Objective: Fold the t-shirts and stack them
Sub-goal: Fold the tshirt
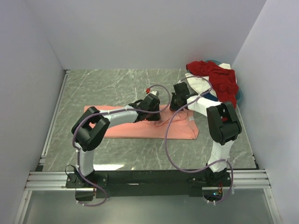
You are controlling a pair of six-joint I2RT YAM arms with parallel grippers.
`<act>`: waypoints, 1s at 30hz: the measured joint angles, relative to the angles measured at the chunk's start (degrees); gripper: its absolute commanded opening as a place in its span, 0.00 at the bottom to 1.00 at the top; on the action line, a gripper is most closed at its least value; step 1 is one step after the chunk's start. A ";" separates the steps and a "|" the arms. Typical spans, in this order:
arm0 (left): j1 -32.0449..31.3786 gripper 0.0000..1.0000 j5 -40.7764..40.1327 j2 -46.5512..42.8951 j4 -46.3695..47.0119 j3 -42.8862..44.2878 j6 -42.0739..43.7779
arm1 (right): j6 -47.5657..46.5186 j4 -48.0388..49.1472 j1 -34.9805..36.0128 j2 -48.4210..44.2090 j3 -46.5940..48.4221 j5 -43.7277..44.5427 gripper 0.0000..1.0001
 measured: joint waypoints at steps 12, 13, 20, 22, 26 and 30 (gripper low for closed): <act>-0.07 0.04 -1.29 -1.20 -0.11 -2.01 0.50 | 1.57 0.70 0.17 -13.66 -11.45 -0.96 0.00; -0.09 0.03 -1.29 -1.49 -0.07 -2.40 0.52 | 1.77 0.81 0.35 -15.15 -12.48 -0.92 0.00; -0.13 0.01 -1.29 -3.50 0.22 -4.35 0.72 | 2.84 1.64 2.21 -24.17 -20.59 -0.94 0.00; -0.15 0.01 -1.31 -4.13 0.26 -4.66 0.98 | 3.30 1.97 3.15 -26.12 -23.10 -0.94 0.00; -0.22 0.01 -1.29 -5.66 0.33 -5.09 1.90 | 4.35 1.97 4.83 -30.60 -27.78 -0.85 0.00; -0.22 0.01 -1.29 -6.91 0.31 -5.57 2.51 | 5.53 1.90 6.29 -34.73 -30.95 -0.48 0.00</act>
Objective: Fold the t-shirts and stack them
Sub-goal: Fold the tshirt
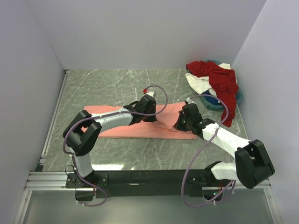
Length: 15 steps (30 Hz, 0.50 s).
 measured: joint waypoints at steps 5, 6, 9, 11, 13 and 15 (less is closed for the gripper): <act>0.00 0.13 0.07 -0.02 0.17 -1.31 0.96 | 1.44 0.17 1.27 -4.76 -4.31 0.74 0.00; 0.00 0.20 0.15 -0.02 0.15 -1.75 1.05 | 1.68 0.24 1.40 -5.46 -5.29 0.90 0.05; 0.00 0.31 0.26 -0.02 0.22 -3.10 1.29 | 2.80 -0.42 1.51 -7.63 -7.80 1.70 0.14; 0.00 0.34 0.26 -0.11 0.33 -3.78 1.53 | 3.26 -1.16 1.51 -9.55 -8.76 2.47 0.19; 0.00 0.36 0.24 -0.35 0.37 -4.33 1.64 | 3.58 -2.21 1.51 -11.87 -9.09 3.32 0.21; 0.00 0.37 0.24 -0.76 0.37 -4.66 1.64 | 3.85 -2.69 1.51 -13.55 -9.03 4.09 0.24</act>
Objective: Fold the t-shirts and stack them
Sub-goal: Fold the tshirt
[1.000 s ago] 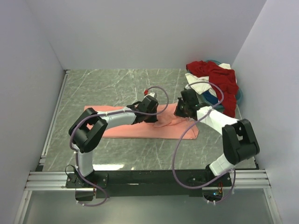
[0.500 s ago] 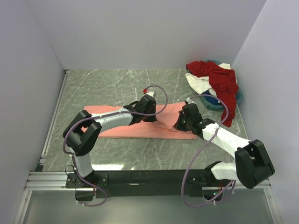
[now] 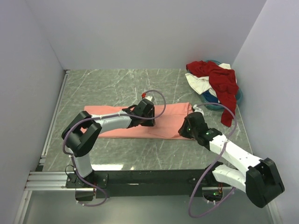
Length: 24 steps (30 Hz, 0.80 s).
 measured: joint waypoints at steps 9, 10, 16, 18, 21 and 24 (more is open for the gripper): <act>0.42 0.34 -0.74 -1.36 -0.72 0.07 -0.57 | 0.52 -2.36 0.09 -1.51 2.16 1.60 0.29; 0.66 0.32 -0.96 -1.36 -1.01 0.09 -0.85 | 0.52 -2.27 0.11 -0.72 2.95 1.53 0.29; 7.10 0.23 -2.01 -1.60 -3.78 -0.09 -4.07 | 0.76 -0.24 0.50 7.21 7.15 1.11 0.29; 9.84 0.21 -2.64 -2.60 -3.98 -1.33 -5.33 | 0.90 0.98 0.57 10.69 8.00 0.83 0.29; 12.48 0.20 -3.58 -5.03 -4.20 -4.76 -7.08 | 1.29 2.23 0.59 15.23 8.63 0.11 0.29; 13.14 0.18 -4.52 -7.41 -4.33 -8.68 -8.33 | 1.79 3.61 0.59 19.47 8.70 -0.28 0.29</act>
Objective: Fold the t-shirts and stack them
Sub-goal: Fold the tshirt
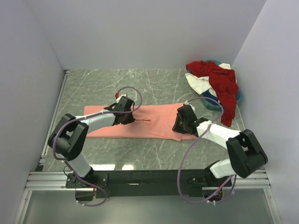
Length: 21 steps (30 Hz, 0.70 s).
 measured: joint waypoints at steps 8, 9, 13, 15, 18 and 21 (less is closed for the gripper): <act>0.46 0.10 -1.33 -3.34 1.95 -7.39 -1.86 | 0.68 1.55 -0.02 6.69 2.86 -0.72 0.29; 0.50 0.10 -1.33 -3.54 2.45 -7.80 -1.95 | 0.66 1.62 -0.02 7.87 3.98 -0.70 0.29; 0.46 0.08 -1.49 -4.63 5.11 -9.90 -2.23 | 0.46 0.61 -0.42 13.46 10.05 -0.55 0.28; 0.09 0.08 -1.92 -5.29 5.77 -10.84 -3.02 | 0.04 -1.11 -0.66 17.44 15.04 -0.52 0.28; -1.70 0.09 -3.43 -6.23 5.53 -11.69 -4.07 | -1.27 -5.03 -1.14 24.48 24.65 0.11 0.28; -4.83 0.09 -4.79 -6.93 4.72 -12.17 -6.05 | -3.32 -10.10 -1.66 31.95 35.82 1.36 0.28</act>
